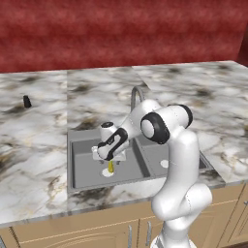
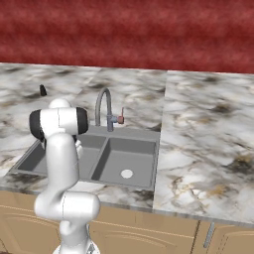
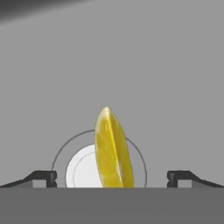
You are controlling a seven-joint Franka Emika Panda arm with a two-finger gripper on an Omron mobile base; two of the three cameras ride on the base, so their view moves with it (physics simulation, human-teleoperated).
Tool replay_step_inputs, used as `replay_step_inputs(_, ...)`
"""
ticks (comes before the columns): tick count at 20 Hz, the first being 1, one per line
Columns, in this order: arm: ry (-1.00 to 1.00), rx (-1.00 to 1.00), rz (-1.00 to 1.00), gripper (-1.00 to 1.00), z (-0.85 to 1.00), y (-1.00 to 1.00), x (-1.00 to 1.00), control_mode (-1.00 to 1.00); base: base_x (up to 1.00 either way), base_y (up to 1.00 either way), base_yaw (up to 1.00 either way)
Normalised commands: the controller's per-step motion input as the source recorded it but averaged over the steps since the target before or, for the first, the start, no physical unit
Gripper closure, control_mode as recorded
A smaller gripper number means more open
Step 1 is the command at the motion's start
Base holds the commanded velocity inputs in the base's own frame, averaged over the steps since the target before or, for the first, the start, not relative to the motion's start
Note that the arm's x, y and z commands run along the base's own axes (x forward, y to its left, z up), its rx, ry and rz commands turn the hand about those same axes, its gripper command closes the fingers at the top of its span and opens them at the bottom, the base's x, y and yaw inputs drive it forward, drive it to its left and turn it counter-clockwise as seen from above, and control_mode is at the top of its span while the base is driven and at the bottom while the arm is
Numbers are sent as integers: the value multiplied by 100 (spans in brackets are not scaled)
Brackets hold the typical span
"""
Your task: Turn on the sink faucet. Then move the lemon wedge from the counter to the sink. Turn off the sink. Move the vegetable from the sink to the pot next to the stove. Finally move the pot to the front left burner.
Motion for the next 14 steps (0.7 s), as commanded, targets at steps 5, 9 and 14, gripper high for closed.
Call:
replay_step_inputs(5,0,0,0,-100,-17,-12,0,-100,0,0,0)
replay_step_inputs(9,0,0,0,-100,-18,-1,-4,-100,0,0,0)
replay_step_inputs(14,0,0,0,-100,-19,0,-1,-100,0,0,0)
